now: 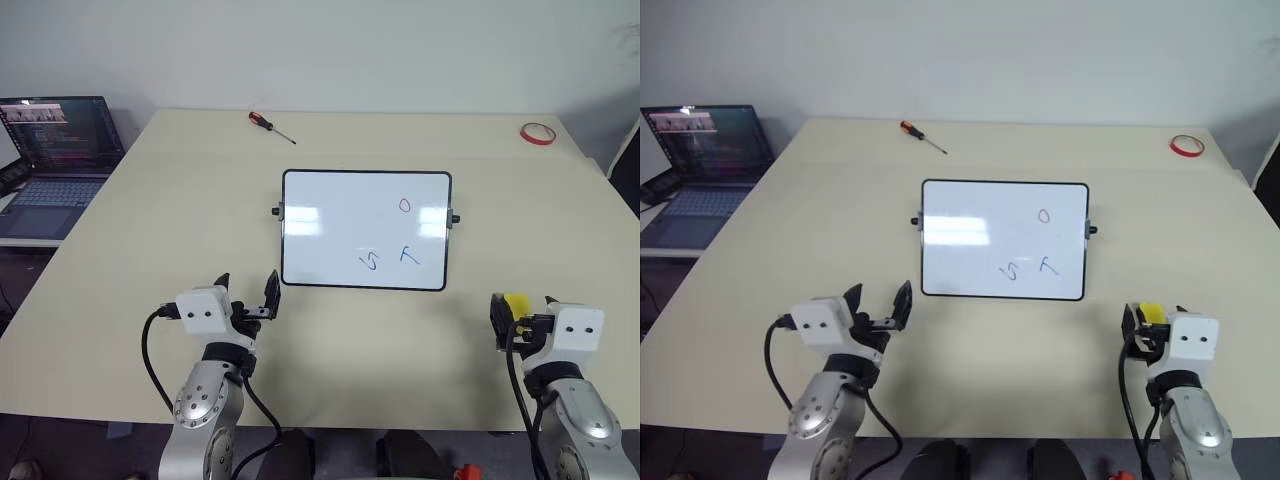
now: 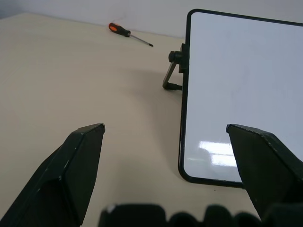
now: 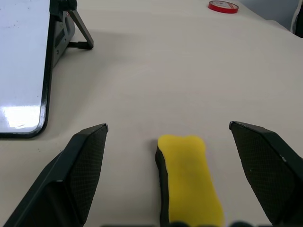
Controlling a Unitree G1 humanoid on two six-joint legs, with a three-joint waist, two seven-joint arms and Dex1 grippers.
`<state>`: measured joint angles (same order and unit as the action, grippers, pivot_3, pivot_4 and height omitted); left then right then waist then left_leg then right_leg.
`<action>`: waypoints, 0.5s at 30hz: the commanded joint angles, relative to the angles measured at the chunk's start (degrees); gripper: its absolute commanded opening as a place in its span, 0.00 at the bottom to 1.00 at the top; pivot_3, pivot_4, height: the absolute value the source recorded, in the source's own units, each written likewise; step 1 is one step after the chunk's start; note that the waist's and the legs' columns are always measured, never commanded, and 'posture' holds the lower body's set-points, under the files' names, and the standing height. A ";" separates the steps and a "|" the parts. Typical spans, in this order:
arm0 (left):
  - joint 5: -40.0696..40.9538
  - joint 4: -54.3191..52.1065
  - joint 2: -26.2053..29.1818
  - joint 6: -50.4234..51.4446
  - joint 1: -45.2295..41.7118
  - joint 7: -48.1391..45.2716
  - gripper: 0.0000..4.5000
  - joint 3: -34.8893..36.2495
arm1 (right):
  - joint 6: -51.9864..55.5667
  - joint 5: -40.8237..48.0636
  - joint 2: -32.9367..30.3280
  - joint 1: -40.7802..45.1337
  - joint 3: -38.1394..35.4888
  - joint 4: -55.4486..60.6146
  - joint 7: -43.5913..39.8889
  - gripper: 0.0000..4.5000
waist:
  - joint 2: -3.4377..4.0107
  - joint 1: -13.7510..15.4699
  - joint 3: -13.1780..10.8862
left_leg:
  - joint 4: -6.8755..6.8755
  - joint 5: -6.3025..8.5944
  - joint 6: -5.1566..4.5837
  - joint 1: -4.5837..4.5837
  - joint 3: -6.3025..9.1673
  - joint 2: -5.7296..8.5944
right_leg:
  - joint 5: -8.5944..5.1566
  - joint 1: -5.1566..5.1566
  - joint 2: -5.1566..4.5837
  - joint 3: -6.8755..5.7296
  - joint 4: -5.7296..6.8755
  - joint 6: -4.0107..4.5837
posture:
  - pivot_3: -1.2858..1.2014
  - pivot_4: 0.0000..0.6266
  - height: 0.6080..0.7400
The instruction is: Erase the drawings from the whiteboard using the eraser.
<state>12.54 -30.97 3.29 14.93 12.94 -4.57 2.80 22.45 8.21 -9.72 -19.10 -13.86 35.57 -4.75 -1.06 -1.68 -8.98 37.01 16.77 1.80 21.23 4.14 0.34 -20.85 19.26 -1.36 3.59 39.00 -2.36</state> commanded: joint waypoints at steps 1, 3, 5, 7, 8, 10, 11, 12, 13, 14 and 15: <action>0.55 -1.40 0.93 -0.24 -1.05 -0.59 1.00 1.04 | -0.95 0.00 0.65 0.20 0.07 2.27 0.50 1.00 | 0.00 0.00 0.00 | 0.00 0.00 0.00 0.00 0.00 0.00 | 0.00 0.00 0.00 0.00 0.00 0.00 | 0.52 0.24 1.00; 0.83 -0.93 1.39 -0.17 -2.07 -0.99 1.00 0.97 | -0.72 0.05 0.80 0.46 -0.09 2.45 0.46 1.00 | 0.00 0.00 0.00 | 0.00 0.00 0.00 0.00 0.01 0.00 | 0.00 0.00 0.00 -0.01 0.01 0.00 | 0.52 0.24 1.00; 1.46 -0.50 2.33 -0.11 -3.00 -2.29 1.00 0.90 | -0.30 0.18 0.97 0.42 -0.11 2.96 0.44 1.00 | 0.00 0.00 0.00 | 0.00 0.00 0.01 0.00 0.01 0.01 | 0.00 0.00 0.00 -0.01 0.01 0.00 | 0.52 0.24 1.00; 3.20 0.86 3.51 -0.20 -5.22 -5.15 1.00 0.74 | 0.13 0.51 0.94 0.05 -0.84 3.59 0.41 1.00 | 0.00 0.01 0.00 | 0.00 -0.01 0.02 0.00 0.01 0.01 | 0.00 0.00 0.00 -0.01 0.01 0.00 | 0.52 0.24 1.00; 4.26 2.11 4.43 -0.15 -6.70 -7.20 1.00 0.56 | 0.30 0.75 0.89 -0.35 -1.24 4.06 0.28 1.00 | 0.01 0.02 0.00 | 0.00 -0.02 0.04 0.00 0.01 0.01 | 0.00 0.00 0.01 -0.02 0.01 0.00 | 0.52 0.24 1.00; 6.03 4.47 6.14 -0.06 -9.33 -10.96 1.00 0.13 | 0.66 1.07 0.84 -1.08 -1.73 4.98 0.07 1.00 | 0.01 0.03 0.00 | -0.01 -0.08 0.14 0.00 0.03 0.01 | 0.00 0.00 0.01 -0.05 0.03 0.00 | 0.52 0.24 1.00; 7.25 5.46 7.13 0.19 -10.76 -13.72 1.00 -0.68 | 0.99 1.27 0.80 -1.31 -1.96 5.43 -0.01 1.00 | 0.02 0.06 0.00 | -0.01 -0.08 0.15 0.00 0.04 0.01 | 0.00 0.00 0.01 -0.06 0.03 0.00 | 0.52 0.24 1.00; 8.02 6.43 8.33 0.39 -12.32 -16.68 1.00 -1.97 | 1.40 1.53 0.73 -1.36 -2.30 5.81 -0.05 1.00 | 0.02 0.02 0.00 | -0.01 -0.09 0.16 0.00 0.04 0.01 | 0.00 0.00 0.01 -0.06 0.03 0.00 | 0.52 0.24 1.00; 8.87 7.55 9.71 0.52 -14.33 -20.37 1.00 -3.47 | 1.98 1.86 0.69 -1.32 -2.54 6.13 -0.06 1.00 | 0.02 0.02 0.00 | -0.01 -0.09 0.18 -0.01 0.03 0.01 | 0.00 0.00 0.02 -0.05 0.03 0.00 | 0.52 0.24 1.00; 9.83 8.46 10.79 0.52 -16.09 -23.63 1.00 -4.60 | 2.58 2.20 0.54 -1.32 -2.58 6.36 -0.26 1.00 | 0.02 0.02 -0.01 | -0.01 -0.10 0.20 0.00 0.03 0.02 | 0.00 0.00 0.02 -0.06 0.04 0.00 | 0.52 0.24 1.00; 10.88 9.63 11.68 0.89 -18.17 -26.36 1.00 -5.42 | 3.18 2.53 0.44 -1.35 -2.59 6.51 -0.39 1.00 | 0.02 0.01 -0.01 | -0.02 -0.14 0.28 0.00 0.03 0.03 | 0.00 0.00 0.05 -0.06 0.04 0.00 | 0.52 0.24 1.00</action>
<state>21.11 -21.32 14.17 16.03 -2.98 -26.06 -1.12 24.77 9.74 -8.84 -20.61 -15.22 39.24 -4.94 -1.04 -1.67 -8.99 37.00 16.61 2.12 21.23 4.17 0.37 -20.84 19.26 -1.29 3.53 39.04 -2.37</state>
